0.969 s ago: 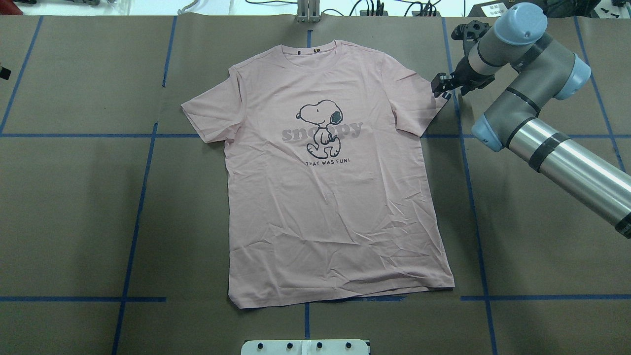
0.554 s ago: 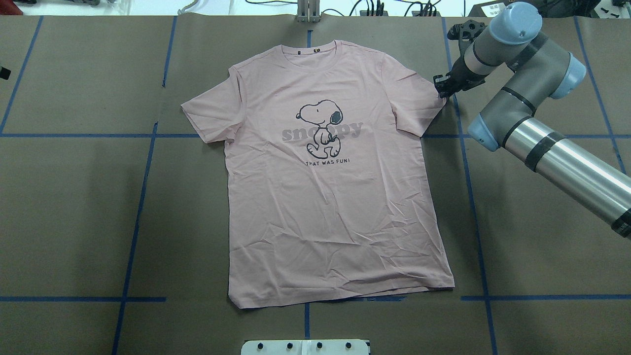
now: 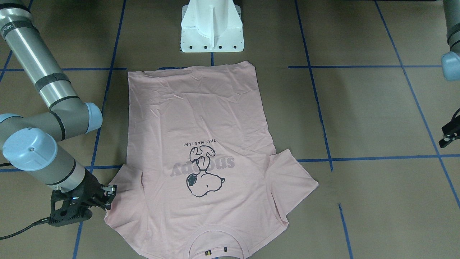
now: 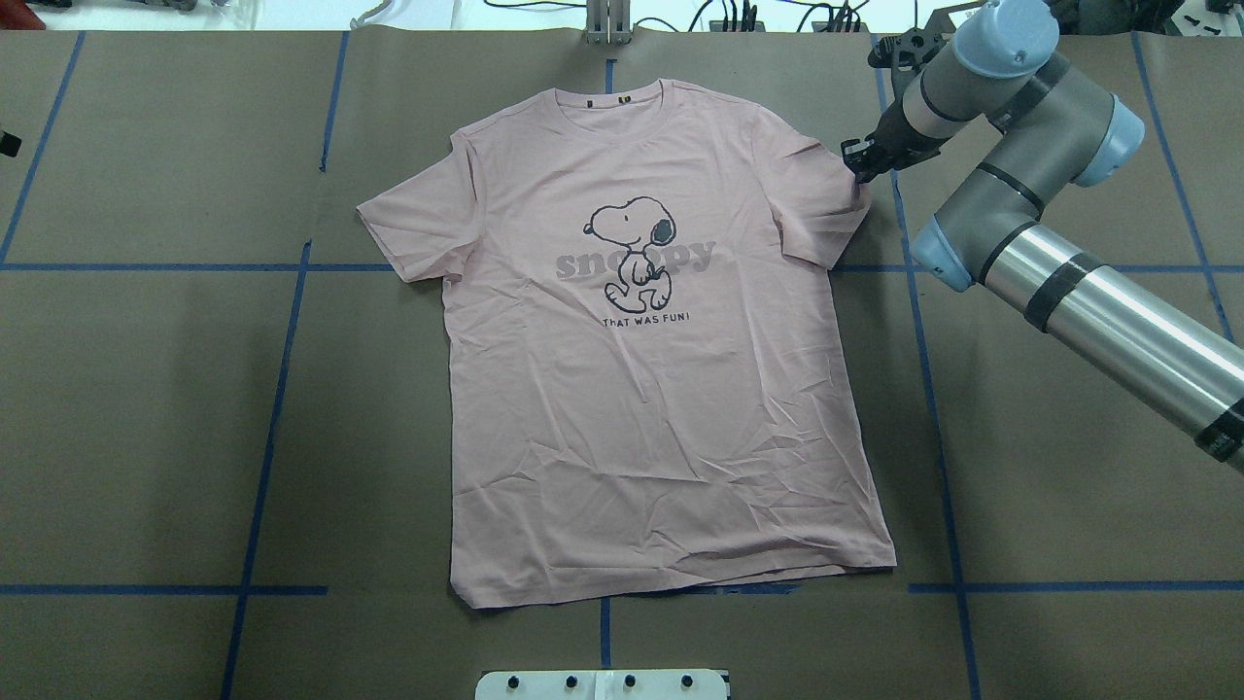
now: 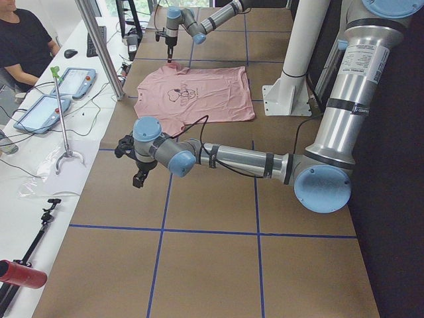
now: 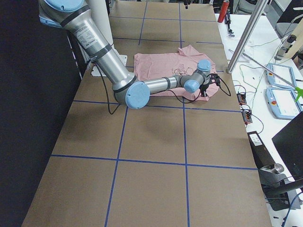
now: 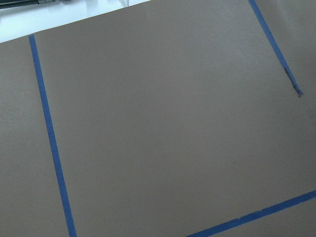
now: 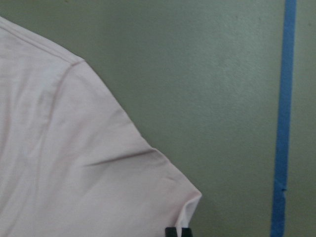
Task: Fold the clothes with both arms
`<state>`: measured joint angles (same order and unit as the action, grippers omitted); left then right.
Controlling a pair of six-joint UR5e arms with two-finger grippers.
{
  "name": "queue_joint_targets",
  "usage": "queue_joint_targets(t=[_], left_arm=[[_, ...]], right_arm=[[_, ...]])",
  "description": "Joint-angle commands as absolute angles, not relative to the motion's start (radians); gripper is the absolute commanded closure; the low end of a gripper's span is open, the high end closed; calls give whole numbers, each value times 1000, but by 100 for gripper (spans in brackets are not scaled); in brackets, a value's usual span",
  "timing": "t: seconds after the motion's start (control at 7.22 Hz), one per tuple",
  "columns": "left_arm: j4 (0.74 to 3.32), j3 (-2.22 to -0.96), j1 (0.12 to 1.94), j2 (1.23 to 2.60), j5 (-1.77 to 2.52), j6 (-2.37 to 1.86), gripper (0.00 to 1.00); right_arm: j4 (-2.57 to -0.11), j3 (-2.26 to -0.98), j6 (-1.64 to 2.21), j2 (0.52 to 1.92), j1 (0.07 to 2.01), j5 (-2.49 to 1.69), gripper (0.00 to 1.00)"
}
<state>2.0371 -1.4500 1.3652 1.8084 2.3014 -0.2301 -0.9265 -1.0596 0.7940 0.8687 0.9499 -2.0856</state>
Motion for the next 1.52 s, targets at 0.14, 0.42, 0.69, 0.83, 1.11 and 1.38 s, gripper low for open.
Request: queue_joint_targets(t=[0.14,0.42,0.69,0.83,1.11,1.38], left_arm=[[2037,-1450,1365,1805,2301,-222,0],[2037,-1450,1365,1804,2301,-224,0],[2037,-1450,1365,1809,2301,-232,0],[2037,-1450,1365,1809,2299,-235,0],[2037,-1445,1362,1824,2296,-233,0],[2034,-1448,1294,1899,2260,-430,0]], right_arm=[[-930,-1187,940,833,843,-2080,100],[-930,-1105,965,745,815,-1992,100],[-928,-959,965,649,807,-1906,100],[-925,-959,965,649,799,-1901,1],[-923,-966,968,649,792,-1899,0],[-975,-1047,1035,688,792,-1929,0]])
